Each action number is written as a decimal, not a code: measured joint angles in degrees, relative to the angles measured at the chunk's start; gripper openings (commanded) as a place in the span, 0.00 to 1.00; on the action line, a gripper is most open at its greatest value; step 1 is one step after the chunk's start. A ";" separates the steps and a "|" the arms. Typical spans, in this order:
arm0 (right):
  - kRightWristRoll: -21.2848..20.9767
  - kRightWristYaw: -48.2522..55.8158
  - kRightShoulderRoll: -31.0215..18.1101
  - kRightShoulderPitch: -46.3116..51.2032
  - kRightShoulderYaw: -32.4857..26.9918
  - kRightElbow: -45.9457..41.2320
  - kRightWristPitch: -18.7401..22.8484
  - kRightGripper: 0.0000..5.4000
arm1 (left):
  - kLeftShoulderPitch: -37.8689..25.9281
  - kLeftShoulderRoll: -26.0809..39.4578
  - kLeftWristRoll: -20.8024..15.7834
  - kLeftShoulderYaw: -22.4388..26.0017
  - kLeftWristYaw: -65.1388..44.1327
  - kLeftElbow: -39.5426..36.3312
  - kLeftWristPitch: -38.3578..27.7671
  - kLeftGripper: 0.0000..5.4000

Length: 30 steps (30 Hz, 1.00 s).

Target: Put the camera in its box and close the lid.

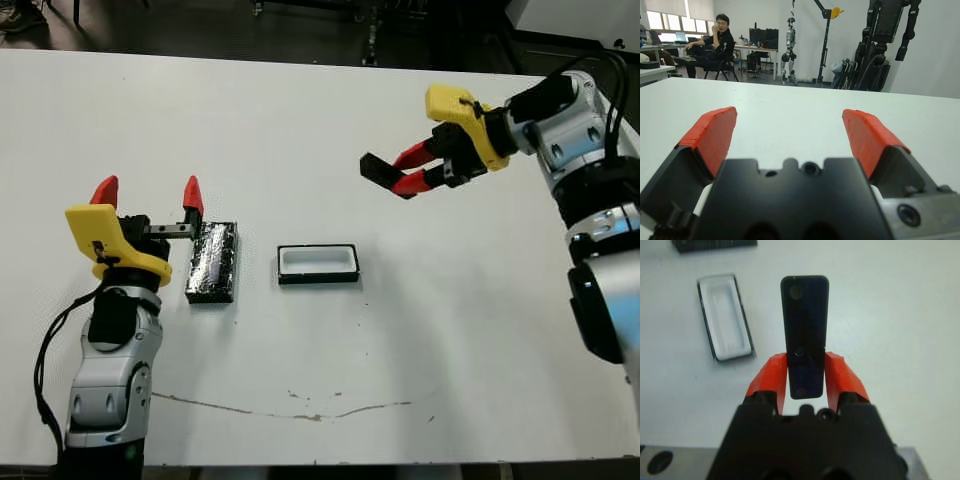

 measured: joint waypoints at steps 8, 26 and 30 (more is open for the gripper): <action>0.51 -10.80 0.25 11.00 0.80 -33.97 28.46 0.32 | 0.01 -0.02 -0.14 0.10 0.08 -0.03 0.01 1.00; 6.93 -9.51 -2.00 9.84 8.16 -32.00 25.09 0.32 | 0.02 -0.11 0.03 -0.03 0.12 -0.02 0.04 1.00; 6.83 -8.51 -1.74 7.12 9.06 -25.89 20.41 0.32 | 0.02 -0.11 0.16 -0.10 0.46 -0.01 0.06 1.00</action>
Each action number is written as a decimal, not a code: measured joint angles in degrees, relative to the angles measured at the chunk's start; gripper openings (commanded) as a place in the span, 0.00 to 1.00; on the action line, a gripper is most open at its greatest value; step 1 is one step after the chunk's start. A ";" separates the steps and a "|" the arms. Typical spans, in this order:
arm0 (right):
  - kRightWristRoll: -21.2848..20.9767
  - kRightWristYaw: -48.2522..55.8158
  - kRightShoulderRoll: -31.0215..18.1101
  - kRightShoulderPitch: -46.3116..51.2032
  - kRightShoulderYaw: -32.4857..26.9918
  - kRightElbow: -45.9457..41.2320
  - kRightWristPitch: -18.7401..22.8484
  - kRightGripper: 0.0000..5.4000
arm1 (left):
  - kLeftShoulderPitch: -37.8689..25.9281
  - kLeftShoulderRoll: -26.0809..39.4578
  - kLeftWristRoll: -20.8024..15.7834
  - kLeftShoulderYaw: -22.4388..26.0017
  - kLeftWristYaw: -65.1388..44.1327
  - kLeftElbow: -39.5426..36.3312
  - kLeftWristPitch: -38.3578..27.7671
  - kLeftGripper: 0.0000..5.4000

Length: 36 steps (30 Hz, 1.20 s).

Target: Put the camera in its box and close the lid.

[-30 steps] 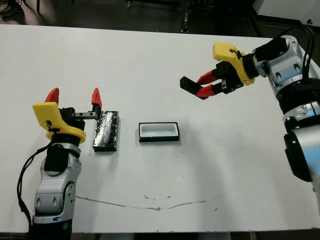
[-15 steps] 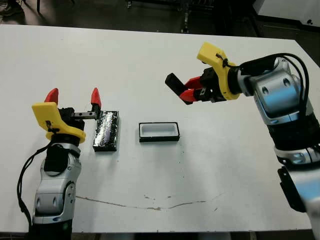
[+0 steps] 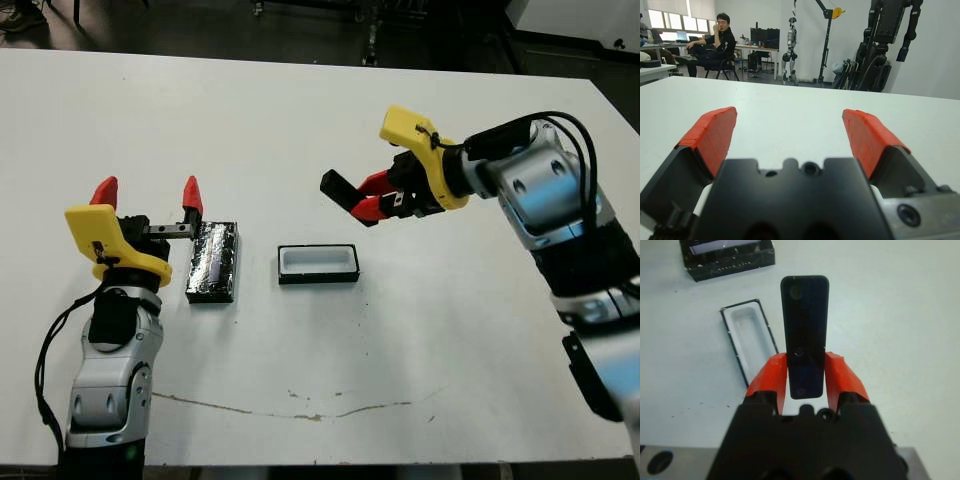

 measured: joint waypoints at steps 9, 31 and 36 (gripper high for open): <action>-0.17 4.68 2.30 -4.23 1.72 8.76 -7.16 0.32 | -0.04 0.00 -0.15 0.02 0.04 -0.01 0.09 1.00; -1.82 7.64 3.45 -6.08 4.42 6.41 -7.53 0.32 | -0.10 -0.01 -0.25 0.10 0.04 -0.12 0.30 1.00; -2.47 7.42 3.93 -6.07 4.89 5.41 -6.16 0.32 | -0.11 -0.01 -0.25 0.18 0.03 -0.08 0.26 1.00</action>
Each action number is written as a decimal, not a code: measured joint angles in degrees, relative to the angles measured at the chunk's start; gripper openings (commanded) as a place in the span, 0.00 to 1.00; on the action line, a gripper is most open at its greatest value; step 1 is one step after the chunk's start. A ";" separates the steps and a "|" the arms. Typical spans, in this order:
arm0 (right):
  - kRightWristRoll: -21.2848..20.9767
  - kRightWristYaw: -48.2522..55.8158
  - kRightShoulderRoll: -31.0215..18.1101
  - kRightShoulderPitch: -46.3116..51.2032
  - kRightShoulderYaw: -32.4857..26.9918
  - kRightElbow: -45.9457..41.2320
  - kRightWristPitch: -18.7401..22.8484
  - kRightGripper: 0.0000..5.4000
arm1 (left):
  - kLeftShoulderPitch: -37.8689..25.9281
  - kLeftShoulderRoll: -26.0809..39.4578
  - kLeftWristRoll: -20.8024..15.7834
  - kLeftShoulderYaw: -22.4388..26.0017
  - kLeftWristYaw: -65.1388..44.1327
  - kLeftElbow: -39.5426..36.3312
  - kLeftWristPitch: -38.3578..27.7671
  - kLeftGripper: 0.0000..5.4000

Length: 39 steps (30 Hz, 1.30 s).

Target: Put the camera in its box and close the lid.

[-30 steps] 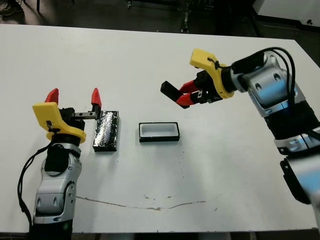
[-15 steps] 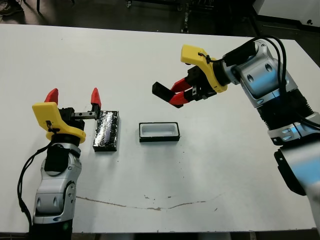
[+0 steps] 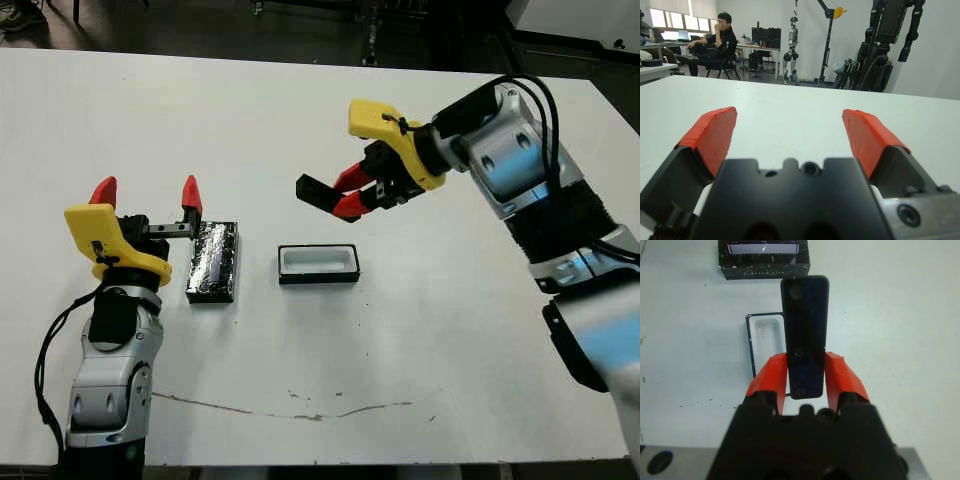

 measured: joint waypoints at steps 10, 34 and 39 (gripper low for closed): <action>-0.17 -0.38 0.49 0.68 1.22 -1.32 0.37 0.32 | 0.00 -0.01 0.01 -0.04 0.02 -0.01 0.02 1.00; -0.01 -0.30 1.28 2.70 2.21 -1.34 -0.42 0.32 | 0.01 -0.36 0.09 -0.01 0.08 -0.02 0.01 1.00; -0.02 -0.29 1.31 3.55 2.44 -1.45 -0.93 0.32 | 0.02 -0.47 0.11 -0.03 0.24 -0.03 0.01 1.00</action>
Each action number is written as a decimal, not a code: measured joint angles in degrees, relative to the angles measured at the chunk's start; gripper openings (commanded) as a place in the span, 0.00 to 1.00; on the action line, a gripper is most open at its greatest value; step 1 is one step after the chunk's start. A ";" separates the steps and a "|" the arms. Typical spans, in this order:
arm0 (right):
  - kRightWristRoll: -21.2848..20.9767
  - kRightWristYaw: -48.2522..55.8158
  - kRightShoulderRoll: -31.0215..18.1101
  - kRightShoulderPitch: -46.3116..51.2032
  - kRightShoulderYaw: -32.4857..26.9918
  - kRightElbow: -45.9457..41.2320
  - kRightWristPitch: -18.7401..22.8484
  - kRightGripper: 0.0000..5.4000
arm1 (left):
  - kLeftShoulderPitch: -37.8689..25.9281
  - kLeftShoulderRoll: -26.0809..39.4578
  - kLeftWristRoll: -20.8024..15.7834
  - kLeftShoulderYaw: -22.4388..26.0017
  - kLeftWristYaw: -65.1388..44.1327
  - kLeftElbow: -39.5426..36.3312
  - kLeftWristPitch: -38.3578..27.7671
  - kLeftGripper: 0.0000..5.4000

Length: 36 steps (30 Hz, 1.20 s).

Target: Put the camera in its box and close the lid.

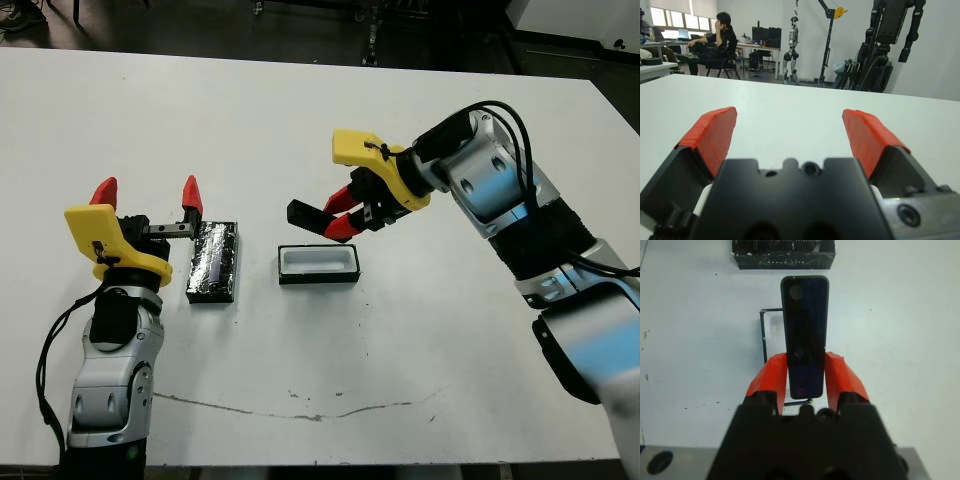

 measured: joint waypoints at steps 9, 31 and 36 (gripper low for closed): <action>-0.16 -0.05 0.00 0.80 0.79 -1.27 -0.68 0.32 | 0.01 -0.22 -0.02 0.02 0.23 -0.01 0.00 1.00; -1.23 -0.04 0.04 1.38 1.57 -1.12 -0.54 0.32 | 0.16 -0.70 -0.04 0.08 0.14 -0.01 -0.12 1.00; -1.16 0.00 0.14 1.81 1.65 0.31 -0.70 0.32 | 0.19 -0.93 0.03 0.07 0.29 -0.04 -0.12 1.00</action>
